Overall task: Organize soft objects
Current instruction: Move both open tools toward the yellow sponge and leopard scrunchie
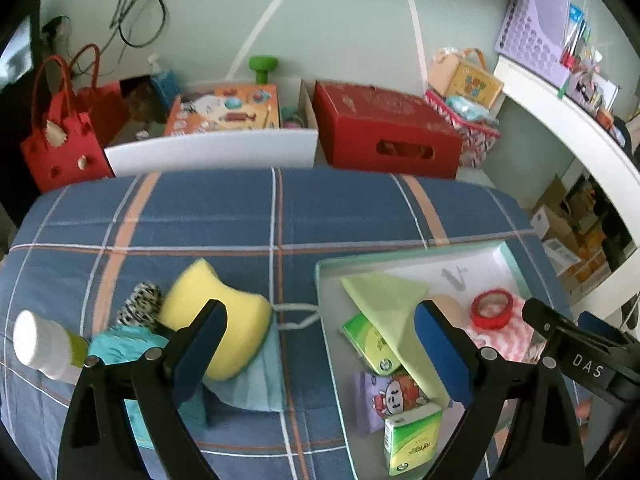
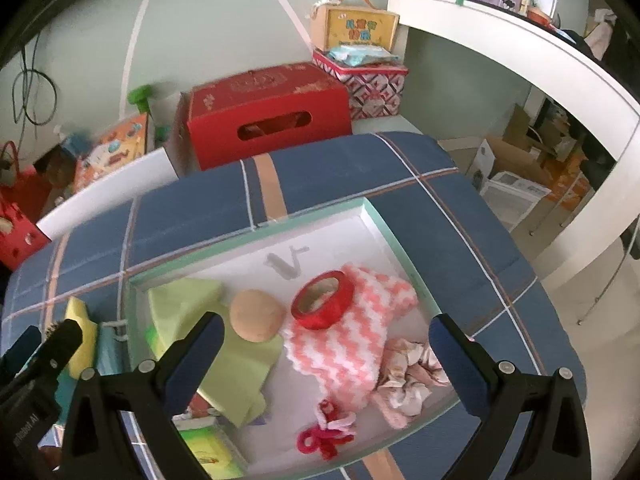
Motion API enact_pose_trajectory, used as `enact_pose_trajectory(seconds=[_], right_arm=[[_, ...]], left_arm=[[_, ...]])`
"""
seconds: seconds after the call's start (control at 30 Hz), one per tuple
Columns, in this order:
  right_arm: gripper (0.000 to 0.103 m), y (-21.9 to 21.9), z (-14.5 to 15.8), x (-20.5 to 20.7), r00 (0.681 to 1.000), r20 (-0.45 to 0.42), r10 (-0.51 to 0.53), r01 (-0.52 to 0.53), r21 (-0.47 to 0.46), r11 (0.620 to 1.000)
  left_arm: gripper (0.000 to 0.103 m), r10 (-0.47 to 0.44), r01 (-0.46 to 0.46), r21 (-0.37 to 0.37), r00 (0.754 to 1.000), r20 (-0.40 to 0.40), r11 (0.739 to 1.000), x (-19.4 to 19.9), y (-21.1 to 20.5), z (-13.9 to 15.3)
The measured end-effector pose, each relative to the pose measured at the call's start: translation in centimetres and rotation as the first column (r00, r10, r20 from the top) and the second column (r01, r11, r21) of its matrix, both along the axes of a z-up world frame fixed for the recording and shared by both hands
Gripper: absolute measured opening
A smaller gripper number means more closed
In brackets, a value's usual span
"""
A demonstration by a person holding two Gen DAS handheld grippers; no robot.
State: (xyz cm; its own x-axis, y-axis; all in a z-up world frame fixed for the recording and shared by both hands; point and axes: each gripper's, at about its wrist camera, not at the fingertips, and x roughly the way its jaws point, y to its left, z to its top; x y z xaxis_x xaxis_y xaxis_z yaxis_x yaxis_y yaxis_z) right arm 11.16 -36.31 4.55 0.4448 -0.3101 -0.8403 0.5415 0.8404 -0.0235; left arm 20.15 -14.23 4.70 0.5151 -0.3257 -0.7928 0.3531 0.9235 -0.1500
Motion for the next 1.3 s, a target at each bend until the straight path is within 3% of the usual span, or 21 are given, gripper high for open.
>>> enact_pose_trajectory(seconds=[0.23,0.43,0.8,0.97,1.07,1.2,1.3], right_arm=[[0.103,1.4,1.8,-0.1,0.996,0.086,0.031,-0.032,0.017,0.999],[0.103,5.5,1.0,1.9,0.983,0.087,0.159,-0.166,0.076,0.983],[0.099,13.7,-2.3,5.5,0.925,0.101,0.366,-0.380,0.239,0.894],[0.091,15.2,-4.3,7.0,0.919,0.089,0.384,-0.392,0.303,0.869],[0.089,15.5,-5.4,8.0,0.923,0.081,0.377,-0.382,0.332,0.862],[0.085,15.1,-6.4,9.1,0.929,0.088,0.358,-0.364,0.380,0.850],[0.082,15.1,-7.2,9.7,0.937,0.081,0.340,-0.343,0.402,0.849]], left_arm=[[0.095,0.053,-0.052,-0.023,0.998,0.030,0.998,0.6,3.3,2.5],[0.095,0.147,-0.148,0.007,0.988,0.036,0.989,1.6,8.2,3.3],[0.095,0.267,-0.270,-0.033,0.961,-0.070,0.962,4.2,16.0,1.2],[0.095,0.270,-0.277,-0.037,0.954,-0.131,0.960,5.4,16.6,-0.2],[0.095,0.234,-0.244,-0.039,0.958,-0.168,0.969,6.4,16.0,-1.0],[0.095,0.187,-0.187,0.018,0.967,-0.172,0.982,7.9,15.0,-1.7],[0.091,0.166,-0.169,0.009,0.961,-0.220,0.986,8.9,14.9,-2.8]])
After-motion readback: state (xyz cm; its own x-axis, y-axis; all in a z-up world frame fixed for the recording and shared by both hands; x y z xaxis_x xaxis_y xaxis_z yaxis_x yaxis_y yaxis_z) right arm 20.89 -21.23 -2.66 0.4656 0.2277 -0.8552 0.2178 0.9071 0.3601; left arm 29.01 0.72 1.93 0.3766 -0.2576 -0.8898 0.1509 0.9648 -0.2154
